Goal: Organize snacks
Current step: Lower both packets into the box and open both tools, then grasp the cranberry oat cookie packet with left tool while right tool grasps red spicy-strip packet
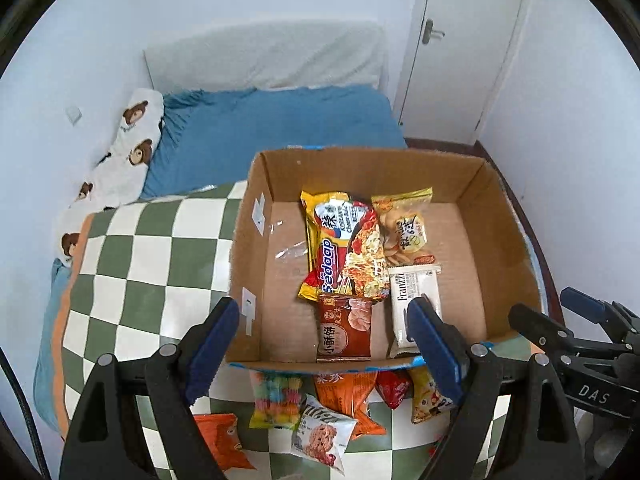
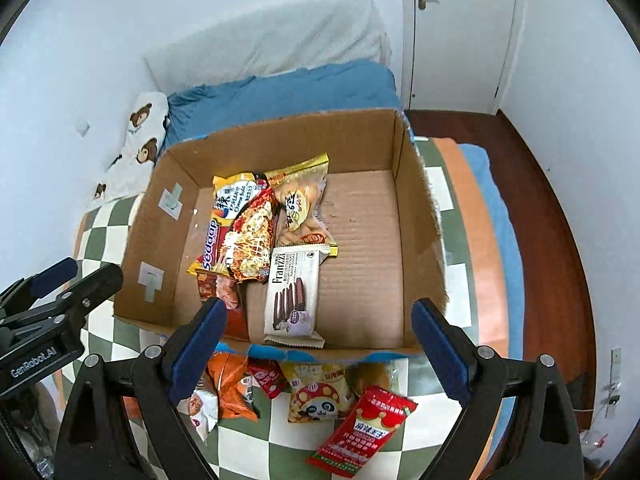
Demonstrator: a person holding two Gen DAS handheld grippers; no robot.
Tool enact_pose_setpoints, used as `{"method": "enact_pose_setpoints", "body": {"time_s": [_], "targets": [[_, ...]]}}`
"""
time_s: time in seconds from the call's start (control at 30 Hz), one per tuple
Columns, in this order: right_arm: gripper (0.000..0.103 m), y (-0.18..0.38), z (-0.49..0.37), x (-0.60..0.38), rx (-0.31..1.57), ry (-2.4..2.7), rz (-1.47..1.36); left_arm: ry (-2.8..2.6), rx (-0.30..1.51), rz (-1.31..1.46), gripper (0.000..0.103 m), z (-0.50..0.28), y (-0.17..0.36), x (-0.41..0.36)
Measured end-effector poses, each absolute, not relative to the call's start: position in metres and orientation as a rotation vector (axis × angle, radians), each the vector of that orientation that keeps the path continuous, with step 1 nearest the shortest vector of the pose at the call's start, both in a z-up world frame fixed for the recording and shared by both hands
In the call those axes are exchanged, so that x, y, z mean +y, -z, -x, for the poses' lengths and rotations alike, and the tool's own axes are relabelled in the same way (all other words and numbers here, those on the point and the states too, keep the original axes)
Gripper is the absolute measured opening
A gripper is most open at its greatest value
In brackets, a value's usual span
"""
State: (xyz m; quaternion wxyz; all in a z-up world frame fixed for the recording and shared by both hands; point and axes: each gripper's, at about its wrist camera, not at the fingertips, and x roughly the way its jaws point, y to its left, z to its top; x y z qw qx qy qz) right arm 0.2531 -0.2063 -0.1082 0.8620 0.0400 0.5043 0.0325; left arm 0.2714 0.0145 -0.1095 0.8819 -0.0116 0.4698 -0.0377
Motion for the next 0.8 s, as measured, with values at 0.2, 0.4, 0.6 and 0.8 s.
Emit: {"method": "enact_pose_setpoints", "body": {"time_s": [0.2,0.4,0.6,0.8], "targets": [[0.095,0.091,-0.231,-0.207,1.017,-0.075,-0.098,0.091,0.952,0.036,0.086,-0.251,0.097,0.015],[0.095,0.099,-0.212,-0.210,1.061,-0.099,-0.157,0.065,1.006,0.067,0.086,-0.240,0.112,0.027],[0.096,0.161,-0.188,-0.235,1.219,-0.066,-0.307,0.042,1.221,0.086,0.086,-0.225,0.178,0.045],[0.096,0.231,-0.171,-0.259,1.354,0.002,-0.430,0.059,1.437,0.251,0.086,-0.216,0.253,0.057]]}}
